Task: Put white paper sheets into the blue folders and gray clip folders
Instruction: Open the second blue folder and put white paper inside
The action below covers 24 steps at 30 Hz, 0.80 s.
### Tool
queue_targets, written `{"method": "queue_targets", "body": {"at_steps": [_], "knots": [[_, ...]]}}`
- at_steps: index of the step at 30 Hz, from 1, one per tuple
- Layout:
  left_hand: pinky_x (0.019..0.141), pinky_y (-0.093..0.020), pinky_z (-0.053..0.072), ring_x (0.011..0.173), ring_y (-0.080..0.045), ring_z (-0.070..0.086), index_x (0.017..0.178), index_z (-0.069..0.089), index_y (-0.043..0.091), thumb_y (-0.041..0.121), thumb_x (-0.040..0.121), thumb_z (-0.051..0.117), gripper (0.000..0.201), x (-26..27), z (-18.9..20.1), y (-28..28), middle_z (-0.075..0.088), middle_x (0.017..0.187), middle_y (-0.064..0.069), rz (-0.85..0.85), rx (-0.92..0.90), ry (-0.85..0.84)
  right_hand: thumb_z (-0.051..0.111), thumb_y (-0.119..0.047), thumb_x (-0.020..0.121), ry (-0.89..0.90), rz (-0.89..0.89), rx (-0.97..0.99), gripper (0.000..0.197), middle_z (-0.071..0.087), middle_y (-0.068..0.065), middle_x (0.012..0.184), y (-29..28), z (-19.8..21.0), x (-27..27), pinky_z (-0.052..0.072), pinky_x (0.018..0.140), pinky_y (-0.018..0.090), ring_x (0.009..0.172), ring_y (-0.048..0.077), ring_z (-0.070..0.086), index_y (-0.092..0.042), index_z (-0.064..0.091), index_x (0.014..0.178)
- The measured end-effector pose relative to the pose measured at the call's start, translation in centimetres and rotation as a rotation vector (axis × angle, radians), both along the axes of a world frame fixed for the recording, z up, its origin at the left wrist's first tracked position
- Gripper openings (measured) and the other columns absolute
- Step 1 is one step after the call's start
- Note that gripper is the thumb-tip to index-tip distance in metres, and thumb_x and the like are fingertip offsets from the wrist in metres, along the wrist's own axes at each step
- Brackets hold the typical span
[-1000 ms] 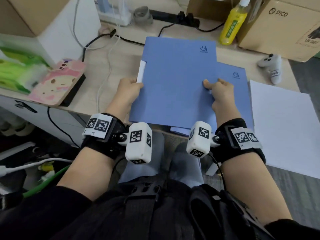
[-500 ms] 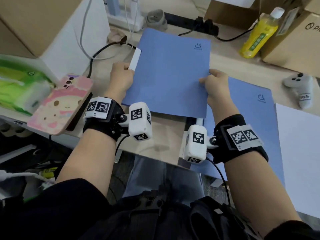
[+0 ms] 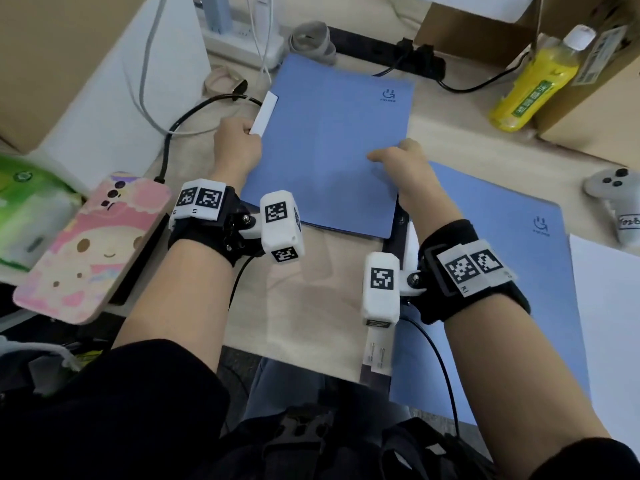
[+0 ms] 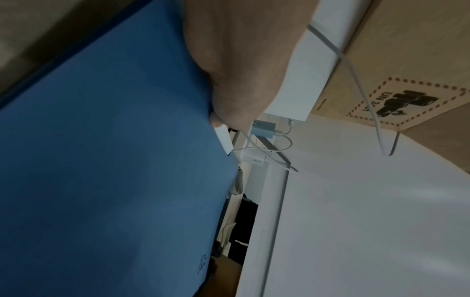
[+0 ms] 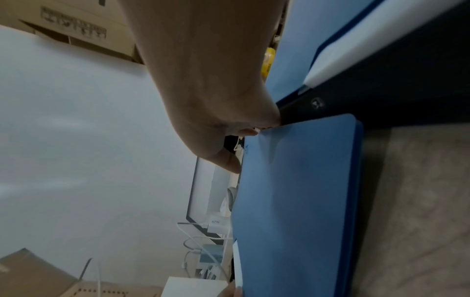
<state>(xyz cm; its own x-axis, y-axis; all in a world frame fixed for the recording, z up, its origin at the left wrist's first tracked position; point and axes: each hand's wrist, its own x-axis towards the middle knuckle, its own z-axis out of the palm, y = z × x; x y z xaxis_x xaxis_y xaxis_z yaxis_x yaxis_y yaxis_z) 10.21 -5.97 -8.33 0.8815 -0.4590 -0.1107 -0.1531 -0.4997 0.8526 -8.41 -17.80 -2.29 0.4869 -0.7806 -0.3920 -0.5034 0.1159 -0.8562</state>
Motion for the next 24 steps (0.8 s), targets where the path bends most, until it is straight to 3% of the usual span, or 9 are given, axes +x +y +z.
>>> {"method": "queue_targets", "body": {"at_steps": [1,4,7,10,15,19,21,23,24], "knots": [[0.066,-0.030,0.035,0.075,-0.020,0.043,0.078,0.052,0.017,-0.001,0.076,0.040,0.021,0.1,0.0,-0.1,0.052,0.081,-0.006,0.001,0.015,-0.014,0.059,-0.011,0.083,0.025,0.018,-0.002,0.017,0.050,0.013,0.093,-0.2,-0.3,0.3,0.038,0.068,0.030,0.088,0.020,0.050,-0.005,0.044,0.089],[0.064,-0.029,0.033,0.074,-0.020,0.040,0.078,0.051,0.015,-0.002,0.075,0.038,0.021,0.1,-0.1,-0.2,0.049,0.079,-0.007,0.008,0.039,-0.054,0.058,-0.022,0.089,0.126,0.094,-0.025,0.022,0.036,0.003,0.117,-0.5,-0.9,0.9,0.034,0.060,0.022,0.088,0.018,0.043,-0.015,0.039,0.082],[0.063,-0.028,0.029,0.074,-0.023,0.038,0.078,0.052,0.009,-0.004,0.078,0.037,0.020,-0.2,0.0,-0.2,0.047,0.078,-0.011,0.022,0.082,-0.128,0.056,-0.027,0.091,0.226,0.172,-0.101,0.031,0.019,0.007,0.146,-0.8,-1.8,1.1,0.035,0.083,0.027,0.122,0.024,0.036,-0.007,0.046,0.114],[0.062,-0.026,0.027,0.076,-0.025,0.042,0.082,0.052,0.006,-0.006,0.078,0.035,0.021,-0.9,0.4,-0.1,0.050,0.078,-0.013,0.013,0.119,-0.193,0.055,-0.026,0.092,0.264,0.226,-0.154,0.049,0.006,0.011,0.154,-0.7,-2.0,1.2,0.031,0.098,0.030,0.139,0.026,0.020,-0.003,0.039,0.132],[0.068,-0.034,0.033,0.093,-0.039,0.053,0.099,0.056,-0.006,-0.006,0.085,0.035,0.025,-2.3,1.0,0.3,0.061,0.098,-0.024,-0.008,0.123,-0.260,0.057,-0.028,0.090,0.287,0.256,-0.156,0.026,0.003,0.014,0.156,-0.1,-1.4,1.1,0.031,0.108,0.036,0.141,0.027,0.022,-0.009,0.047,0.105],[0.069,-0.028,0.030,0.081,-0.029,0.042,0.082,0.041,0.012,-0.004,0.085,0.035,0.018,-3.2,1.3,0.8,0.042,0.073,-0.006,-0.020,0.148,-0.259,0.062,-0.024,0.084,0.167,0.187,-0.110,0.026,0.040,0.004,0.117,0.5,-1.2,0.8,0.040,0.078,0.028,0.103,0.022,0.046,-0.020,0.039,0.074],[0.075,-0.027,0.029,0.093,-0.034,0.051,0.079,0.035,0.025,-0.003,0.087,0.036,0.029,-3.7,1.7,0.9,0.048,0.084,-0.009,-0.029,0.153,-0.267,0.061,-0.018,0.087,0.116,0.176,-0.091,0.012,0.052,0.010,0.117,0.6,-1.0,0.3,0.047,0.077,0.029,0.102,0.026,0.055,-0.012,0.054,0.095],[0.076,-0.027,0.029,0.095,-0.034,0.052,0.077,0.032,0.030,-0.002,0.088,0.036,0.034,-4.5,2.2,1.1,0.049,0.093,-0.009,-0.044,0.131,-0.254,0.058,-0.014,0.090,0.102,0.159,-0.125,0.047,0.047,0.018,0.140,0.8,-0.6,-0.7,0.048,0.091,0.031,0.121,0.029,0.053,0.002,0.046,0.133],[0.076,-0.027,0.030,0.090,-0.031,0.048,0.075,0.033,0.032,-0.001,0.089,0.036,0.035,-5.0,2.5,1.2,0.048,0.091,-0.008,-0.055,0.125,-0.240,0.058,-0.013,0.090,0.073,0.153,-0.146,0.051,0.046,0.019,0.142,1.1,-0.3,-1.2,0.050,0.087,0.029,0.119,0.029,0.056,0.004,0.043,0.137]]}}
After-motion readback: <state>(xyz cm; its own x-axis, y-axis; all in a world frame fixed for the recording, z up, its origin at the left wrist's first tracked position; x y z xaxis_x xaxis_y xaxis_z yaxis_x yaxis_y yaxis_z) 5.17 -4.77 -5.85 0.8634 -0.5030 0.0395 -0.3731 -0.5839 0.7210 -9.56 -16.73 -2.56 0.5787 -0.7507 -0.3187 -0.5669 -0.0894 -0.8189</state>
